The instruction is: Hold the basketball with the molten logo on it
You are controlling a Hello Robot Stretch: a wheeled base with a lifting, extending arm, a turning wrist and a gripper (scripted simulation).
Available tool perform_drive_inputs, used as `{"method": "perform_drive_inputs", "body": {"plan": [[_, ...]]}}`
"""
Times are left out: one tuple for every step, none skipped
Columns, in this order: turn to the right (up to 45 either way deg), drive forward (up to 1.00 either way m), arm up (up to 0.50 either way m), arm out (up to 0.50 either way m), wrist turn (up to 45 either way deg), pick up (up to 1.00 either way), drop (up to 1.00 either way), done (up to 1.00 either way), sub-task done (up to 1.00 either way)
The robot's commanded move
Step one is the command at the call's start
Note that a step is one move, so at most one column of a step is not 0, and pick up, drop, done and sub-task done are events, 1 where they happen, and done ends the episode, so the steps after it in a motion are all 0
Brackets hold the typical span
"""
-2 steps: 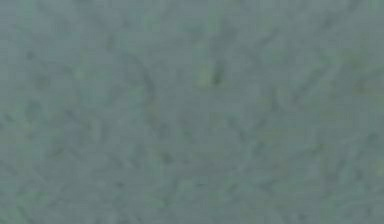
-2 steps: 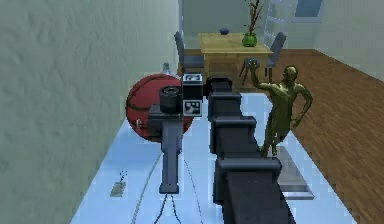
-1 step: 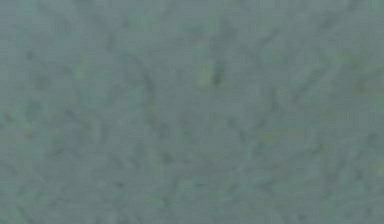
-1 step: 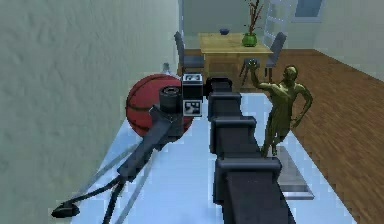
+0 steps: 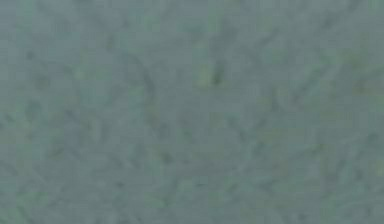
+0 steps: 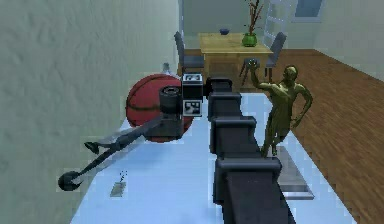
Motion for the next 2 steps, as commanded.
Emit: {"method": "perform_drive_inputs", "body": {"plan": [[0.0, 0.00, 0.00, 0.00, 45.0, 0.00, 0.00, 0.00, 0.00], [0.0, 0.00, 0.00, 0.00, 30.0, 0.00, 0.00, 0.00, 0.00]]}}
